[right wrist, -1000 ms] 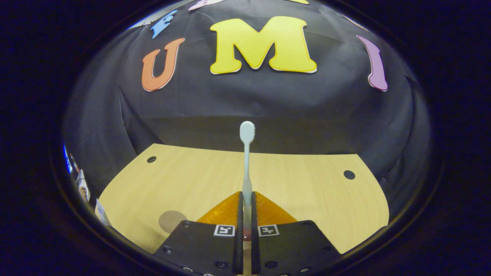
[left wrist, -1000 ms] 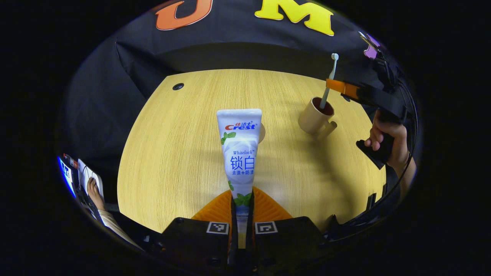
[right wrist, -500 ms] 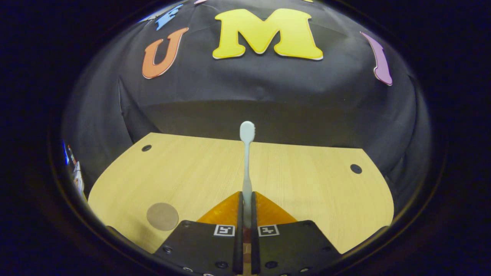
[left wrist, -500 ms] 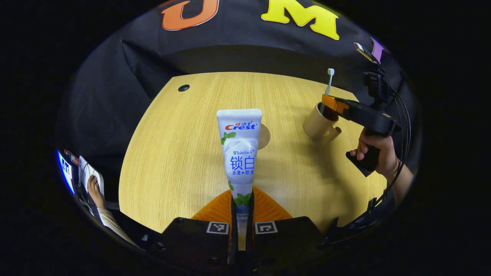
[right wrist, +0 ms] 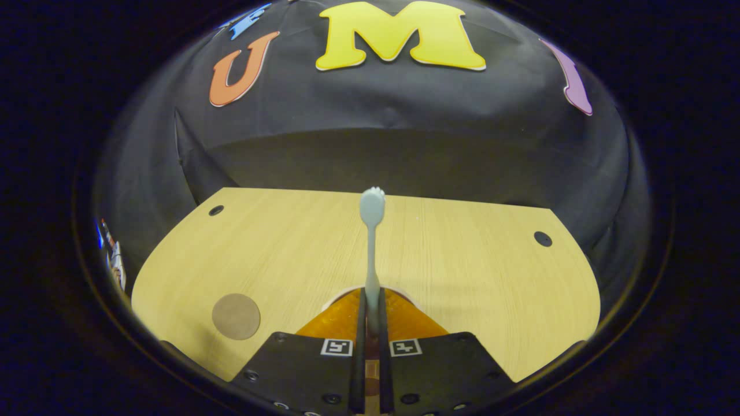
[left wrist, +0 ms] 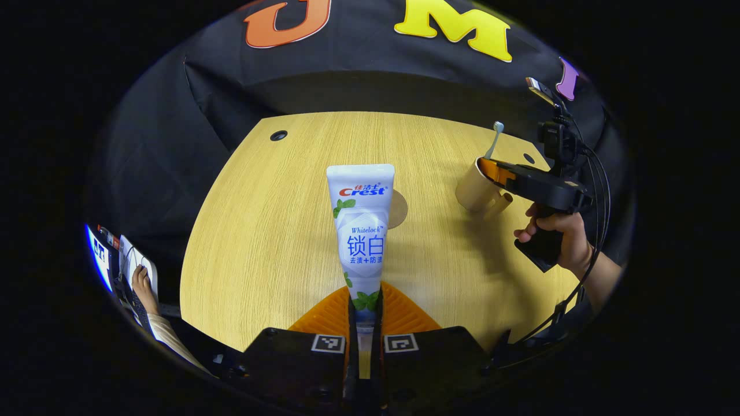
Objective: Put the toothbrush and toothpaste on the desktop into the cup, then pick up the cup and place it on the coaster on the desktop.
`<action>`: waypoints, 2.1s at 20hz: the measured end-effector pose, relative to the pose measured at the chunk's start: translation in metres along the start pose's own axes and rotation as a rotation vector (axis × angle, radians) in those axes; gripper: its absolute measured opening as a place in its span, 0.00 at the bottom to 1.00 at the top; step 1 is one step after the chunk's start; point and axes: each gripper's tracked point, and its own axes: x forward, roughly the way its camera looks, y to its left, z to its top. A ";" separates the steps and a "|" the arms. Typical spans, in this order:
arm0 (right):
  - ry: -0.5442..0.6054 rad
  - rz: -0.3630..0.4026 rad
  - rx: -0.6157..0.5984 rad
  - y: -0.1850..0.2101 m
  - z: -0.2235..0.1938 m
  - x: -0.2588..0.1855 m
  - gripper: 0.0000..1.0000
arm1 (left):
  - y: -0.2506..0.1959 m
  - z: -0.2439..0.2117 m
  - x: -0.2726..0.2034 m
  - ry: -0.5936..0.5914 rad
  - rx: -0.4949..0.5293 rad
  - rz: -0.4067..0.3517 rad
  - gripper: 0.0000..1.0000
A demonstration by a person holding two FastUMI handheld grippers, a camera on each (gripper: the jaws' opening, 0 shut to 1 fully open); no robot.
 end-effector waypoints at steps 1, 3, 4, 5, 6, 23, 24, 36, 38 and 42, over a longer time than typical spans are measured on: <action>-0.001 0.005 0.006 0.000 0.001 -0.001 0.11 | 0.000 0.000 -0.001 0.001 0.001 -0.001 0.11; -0.002 0.002 0.012 -0.001 0.003 -0.002 0.18 | -0.002 0.001 0.000 0.002 0.008 -0.002 0.11; -0.001 0.005 0.015 0.000 0.004 -0.003 0.18 | -0.001 0.001 0.000 0.000 0.012 -0.002 0.11; 0.000 0.008 0.018 0.001 0.004 -0.004 0.22 | -0.001 0.002 0.000 -0.003 0.015 0.000 0.11; -0.006 0.020 0.025 0.003 0.007 -0.005 0.24 | -0.002 0.002 0.000 -0.005 0.018 0.000 0.11; -0.177 0.002 0.047 -0.018 0.071 -0.081 0.71 | -0.038 0.075 -0.013 -0.233 0.046 -0.038 0.10; -0.195 -0.001 0.052 -0.022 0.078 -0.092 0.71 | -0.047 0.087 -0.011 -0.268 0.048 -0.052 0.11; -0.235 -0.121 0.080 -0.100 0.064 -0.160 0.71 | -0.168 0.214 0.032 -0.620 0.090 -0.246 0.10; -0.219 -0.134 0.084 -0.109 0.054 -0.162 0.71 | -0.184 0.228 0.036 -0.675 0.072 -0.289 0.10; -0.174 -0.162 0.097 -0.130 0.029 -0.167 0.71 | -0.200 0.243 0.053 -0.769 0.059 -0.292 0.11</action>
